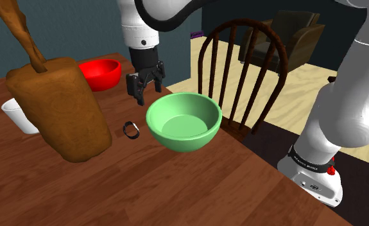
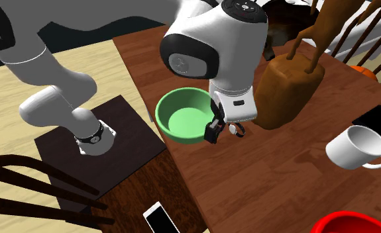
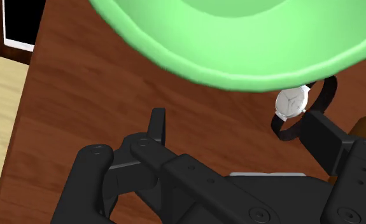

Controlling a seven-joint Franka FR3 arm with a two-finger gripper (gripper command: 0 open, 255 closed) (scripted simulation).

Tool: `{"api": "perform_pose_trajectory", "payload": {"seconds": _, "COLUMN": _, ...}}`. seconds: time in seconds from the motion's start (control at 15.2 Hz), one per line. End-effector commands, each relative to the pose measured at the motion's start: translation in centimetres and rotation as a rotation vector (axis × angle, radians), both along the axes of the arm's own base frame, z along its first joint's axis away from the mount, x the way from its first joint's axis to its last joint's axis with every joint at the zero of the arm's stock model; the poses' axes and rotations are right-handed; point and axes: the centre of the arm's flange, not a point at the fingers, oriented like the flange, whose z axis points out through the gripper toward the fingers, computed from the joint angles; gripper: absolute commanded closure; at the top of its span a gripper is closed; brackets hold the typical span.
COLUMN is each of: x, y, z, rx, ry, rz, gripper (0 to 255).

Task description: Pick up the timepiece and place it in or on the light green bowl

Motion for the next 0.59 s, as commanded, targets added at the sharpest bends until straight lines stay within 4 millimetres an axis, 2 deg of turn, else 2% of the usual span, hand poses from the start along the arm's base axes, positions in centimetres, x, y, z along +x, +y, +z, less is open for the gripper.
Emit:
{"api": "perform_pose_trajectory", "payload": {"seconds": 0.0, "x": 1.1, "y": 2.5, "z": -1.0, "rx": -0.001, "ry": 0.001, "rz": 0.012, "gripper": 0}}
{"api": "perform_pose_trajectory", "payload": {"seconds": 0.26, "x": 2.9, "y": 7.4, "z": -2.1, "rx": -0.005, "ry": 0.005, "rz": 0.036, "gripper": 0}}
{"api": "perform_pose_trajectory", "payload": {"seconds": 0.53, "x": 3.0, "y": 7.7, "z": -3.8, "rx": -0.005, "ry": 0.005, "rz": 0.037, "gripper": 0}}
